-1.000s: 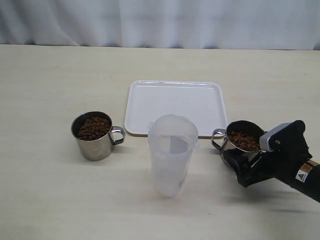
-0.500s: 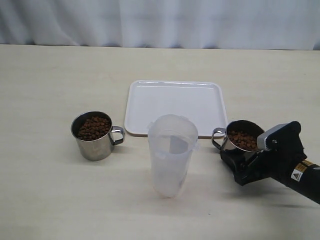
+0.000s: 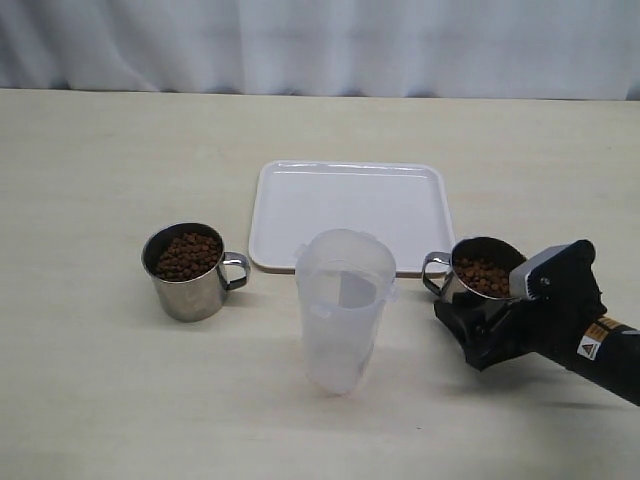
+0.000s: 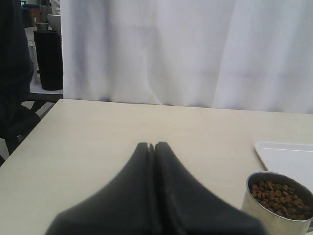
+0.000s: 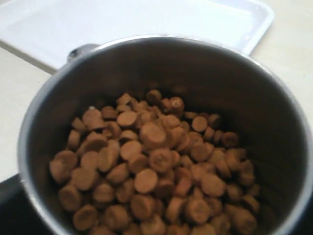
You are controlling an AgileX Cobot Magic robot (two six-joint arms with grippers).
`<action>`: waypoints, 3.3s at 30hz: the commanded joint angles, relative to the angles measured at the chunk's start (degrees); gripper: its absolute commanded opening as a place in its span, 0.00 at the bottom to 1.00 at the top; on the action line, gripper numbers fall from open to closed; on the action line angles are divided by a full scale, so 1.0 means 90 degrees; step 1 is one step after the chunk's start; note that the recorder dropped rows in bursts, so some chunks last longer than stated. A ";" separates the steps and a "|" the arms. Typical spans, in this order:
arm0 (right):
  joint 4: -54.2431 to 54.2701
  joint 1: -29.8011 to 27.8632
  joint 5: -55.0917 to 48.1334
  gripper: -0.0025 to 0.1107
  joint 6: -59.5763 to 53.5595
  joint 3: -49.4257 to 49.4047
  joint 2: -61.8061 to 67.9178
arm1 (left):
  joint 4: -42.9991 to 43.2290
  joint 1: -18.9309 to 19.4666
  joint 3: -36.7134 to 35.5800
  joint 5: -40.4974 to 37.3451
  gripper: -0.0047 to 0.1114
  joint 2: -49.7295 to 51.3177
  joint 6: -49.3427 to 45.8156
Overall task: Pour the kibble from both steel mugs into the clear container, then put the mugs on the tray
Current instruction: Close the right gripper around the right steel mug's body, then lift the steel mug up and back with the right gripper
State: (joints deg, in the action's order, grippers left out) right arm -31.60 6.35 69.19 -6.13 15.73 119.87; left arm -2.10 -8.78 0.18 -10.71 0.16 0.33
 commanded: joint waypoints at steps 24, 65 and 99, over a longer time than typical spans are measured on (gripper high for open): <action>0.0432 -0.0050 0.0086 0.07 0.0404 0.0010 -0.0297 | 0.0001 0.0007 -0.0020 0.0080 0.04 -0.0018 0.0050; 0.1916 0.2329 -0.6235 0.06 0.0370 0.1001 -0.6183 | -0.0012 0.0007 -0.0020 0.0065 0.04 -0.0018 0.0050; -0.0350 0.2043 -0.6891 0.06 0.3795 0.1285 -0.6314 | -0.0013 0.0007 -0.0020 0.0089 0.04 -0.0018 0.0050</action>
State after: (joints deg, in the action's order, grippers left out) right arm -27.22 25.23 5.16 21.89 26.81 63.71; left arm -2.10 -8.78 0.18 -10.61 0.16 0.33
